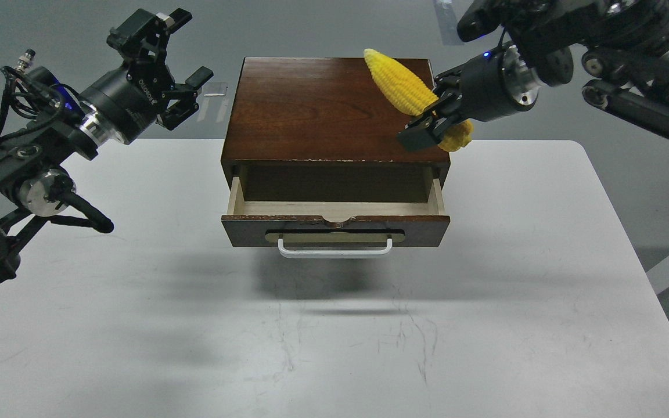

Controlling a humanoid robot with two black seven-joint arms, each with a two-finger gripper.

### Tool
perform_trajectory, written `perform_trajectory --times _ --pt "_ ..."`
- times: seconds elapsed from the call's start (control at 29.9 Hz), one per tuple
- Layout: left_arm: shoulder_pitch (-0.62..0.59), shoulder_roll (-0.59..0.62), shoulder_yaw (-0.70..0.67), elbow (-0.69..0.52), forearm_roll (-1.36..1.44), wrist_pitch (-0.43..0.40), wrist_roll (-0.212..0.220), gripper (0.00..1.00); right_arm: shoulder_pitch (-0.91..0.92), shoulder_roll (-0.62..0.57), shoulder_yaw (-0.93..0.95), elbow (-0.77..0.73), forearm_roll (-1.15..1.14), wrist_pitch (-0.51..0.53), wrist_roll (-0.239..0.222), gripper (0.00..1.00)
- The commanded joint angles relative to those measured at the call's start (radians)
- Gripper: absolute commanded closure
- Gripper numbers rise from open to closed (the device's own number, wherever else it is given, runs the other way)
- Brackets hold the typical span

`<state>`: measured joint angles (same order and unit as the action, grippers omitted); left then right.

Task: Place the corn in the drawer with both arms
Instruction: 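Lift the corn and carry it over the open drawer with the right gripper, then lower the corn into the drawer and open the right gripper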

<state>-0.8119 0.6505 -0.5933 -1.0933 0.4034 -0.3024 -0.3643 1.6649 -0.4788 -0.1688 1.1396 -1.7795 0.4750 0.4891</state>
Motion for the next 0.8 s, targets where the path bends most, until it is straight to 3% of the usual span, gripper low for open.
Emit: perform_trajectory --times 0.0,0.27,0.67,0.77 --pt "-0.001 0.004 0.0 0.0 0.0 0.0 0.004 0.02 0.012 0.071 -0.034 0.015 -0.129 -0.07 0.0 1.0" --pt "-0.004 0.018 -0.002 0.0 -0.001 0.0 0.005 0.02 0.027 0.184 -0.087 0.031 -0.198 -0.213 0.0 1.0" --pt "-0.004 0.032 -0.003 -0.008 -0.002 -0.014 0.007 0.02 0.013 0.21 -0.147 0.029 -0.207 -0.228 0.0 1.0" --pt "-0.004 0.034 -0.003 -0.01 -0.002 -0.014 0.007 0.02 0.013 0.207 -0.147 0.029 -0.205 -0.228 0.0 0.89"
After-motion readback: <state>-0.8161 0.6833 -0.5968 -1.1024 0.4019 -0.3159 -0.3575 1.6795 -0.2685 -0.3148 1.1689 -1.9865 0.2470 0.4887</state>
